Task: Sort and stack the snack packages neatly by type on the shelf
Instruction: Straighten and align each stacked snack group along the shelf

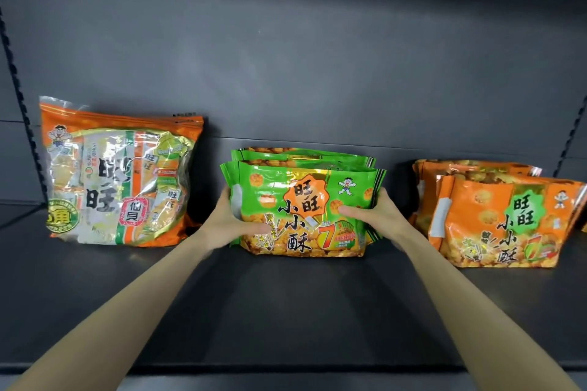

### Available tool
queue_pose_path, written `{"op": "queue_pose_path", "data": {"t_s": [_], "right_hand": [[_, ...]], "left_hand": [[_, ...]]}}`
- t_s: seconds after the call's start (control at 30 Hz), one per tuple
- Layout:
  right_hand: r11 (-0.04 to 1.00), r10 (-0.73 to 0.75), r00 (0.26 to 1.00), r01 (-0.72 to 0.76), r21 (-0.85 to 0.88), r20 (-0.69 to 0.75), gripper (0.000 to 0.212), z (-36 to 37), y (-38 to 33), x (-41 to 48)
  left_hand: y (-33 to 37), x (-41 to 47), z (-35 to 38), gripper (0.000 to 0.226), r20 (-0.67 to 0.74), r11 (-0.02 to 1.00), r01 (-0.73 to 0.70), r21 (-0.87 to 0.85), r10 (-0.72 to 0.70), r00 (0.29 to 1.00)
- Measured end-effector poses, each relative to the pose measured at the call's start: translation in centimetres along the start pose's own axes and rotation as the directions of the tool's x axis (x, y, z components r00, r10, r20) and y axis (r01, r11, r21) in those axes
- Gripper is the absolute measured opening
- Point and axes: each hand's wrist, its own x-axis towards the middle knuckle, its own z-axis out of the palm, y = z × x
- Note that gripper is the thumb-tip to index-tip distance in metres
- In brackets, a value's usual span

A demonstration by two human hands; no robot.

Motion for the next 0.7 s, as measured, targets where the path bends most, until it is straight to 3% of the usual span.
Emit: {"op": "queue_pose_path", "data": {"t_s": [0.23, 0.33, 0.53, 0.63, 0.7], "right_hand": [[0.998, 0.007, 0.999, -0.010, 0.062, 0.045, 0.089, 0.4, 0.0, 0.4], [0.997, 0.010, 0.997, -0.017, 0.081, 0.080, 0.082, 0.4, -0.1, 0.5], [0.994, 0.002, 0.994, -0.014, 0.106, 0.110, 0.081, 0.1, 0.3, 0.8], [0.995, 0.005, 0.992, -0.017, 0.098, 0.124, 0.083, -0.2, 0.3, 0.8], [0.995, 0.001, 0.991, -0.014, 0.098, 0.134, 0.081, -0.3, 0.3, 0.8]], "left_hand": [[-0.9, 1.4, -1.3, 0.090, 0.155, 0.989, 0.035, -0.147, -0.012, 0.988], [-1.2, 1.6, -1.5, 0.108, 0.189, 0.990, 0.047, -0.134, -0.021, 0.982], [-1.3, 1.2, -1.6, 0.120, 0.169, 0.999, 0.028, -0.044, -0.020, 0.985], [-1.3, 1.1, -1.5, 0.111, 0.152, 1.000, 0.024, -0.017, -0.021, 0.988], [-1.1, 1.0, -1.2, 0.090, 0.153, 1.000, 0.013, -0.008, -0.012, 0.988]]}}
